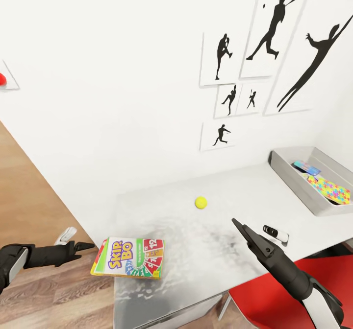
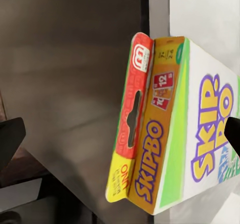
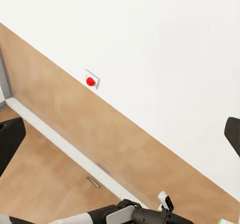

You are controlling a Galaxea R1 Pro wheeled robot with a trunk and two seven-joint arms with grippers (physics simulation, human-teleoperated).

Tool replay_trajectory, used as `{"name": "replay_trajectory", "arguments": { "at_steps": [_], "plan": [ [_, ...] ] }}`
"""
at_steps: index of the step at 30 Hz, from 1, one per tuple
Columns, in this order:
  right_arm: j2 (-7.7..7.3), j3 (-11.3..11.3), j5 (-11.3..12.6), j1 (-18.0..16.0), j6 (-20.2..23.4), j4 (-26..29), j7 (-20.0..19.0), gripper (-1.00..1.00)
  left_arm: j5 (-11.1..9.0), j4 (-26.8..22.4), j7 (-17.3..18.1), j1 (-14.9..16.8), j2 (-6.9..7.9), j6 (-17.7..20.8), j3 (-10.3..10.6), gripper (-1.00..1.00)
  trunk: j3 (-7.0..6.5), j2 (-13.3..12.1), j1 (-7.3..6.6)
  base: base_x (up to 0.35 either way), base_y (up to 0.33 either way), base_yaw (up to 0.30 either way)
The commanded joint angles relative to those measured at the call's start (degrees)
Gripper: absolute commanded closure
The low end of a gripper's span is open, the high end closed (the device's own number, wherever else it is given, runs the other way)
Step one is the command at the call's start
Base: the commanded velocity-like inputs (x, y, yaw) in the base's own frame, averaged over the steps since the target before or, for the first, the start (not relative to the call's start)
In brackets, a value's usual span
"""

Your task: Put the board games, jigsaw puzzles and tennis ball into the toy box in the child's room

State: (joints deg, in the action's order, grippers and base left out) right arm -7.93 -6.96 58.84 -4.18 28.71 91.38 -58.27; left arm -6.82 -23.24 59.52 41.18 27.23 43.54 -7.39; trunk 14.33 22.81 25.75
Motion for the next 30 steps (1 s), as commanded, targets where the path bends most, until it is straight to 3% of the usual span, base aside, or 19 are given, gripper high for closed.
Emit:
{"name": "replay_trajectory", "arguments": {
  "at_steps": [1,7,17,30],
  "plan": [
    [-0.02,0.0,0.4,0.0,0.5,0.0,0.0,-1.00,-0.1,0.1,0.3,0.0,-0.02,0.1,0.0,-1.00,0.12,0.1,0.03,0.000,0.000,0.000],
    [0.01,0.0,0.4,0.0,0.5,0.0,0.0,-1.00,-0.1,0.1,1.4,0.0,-0.20,-0.4,0.8,-1.00,0.15,0.1,0.03,0.000,0.000,0.000],
    [0.01,-0.1,0.4,0.0,0.4,0.0,0.0,-1.00,-0.1,0.2,4.8,0.0,-0.32,-1.3,4.6,-1.00,0.16,0.1,0.03,0.000,0.000,0.000],
    [0.02,-0.1,0.4,0.0,0.4,0.0,0.0,-1.00,-0.1,0.2,5.5,0.1,-0.33,-1.5,5.4,-1.00,0.17,0.1,0.03,0.000,0.000,0.000]
  ]
}}
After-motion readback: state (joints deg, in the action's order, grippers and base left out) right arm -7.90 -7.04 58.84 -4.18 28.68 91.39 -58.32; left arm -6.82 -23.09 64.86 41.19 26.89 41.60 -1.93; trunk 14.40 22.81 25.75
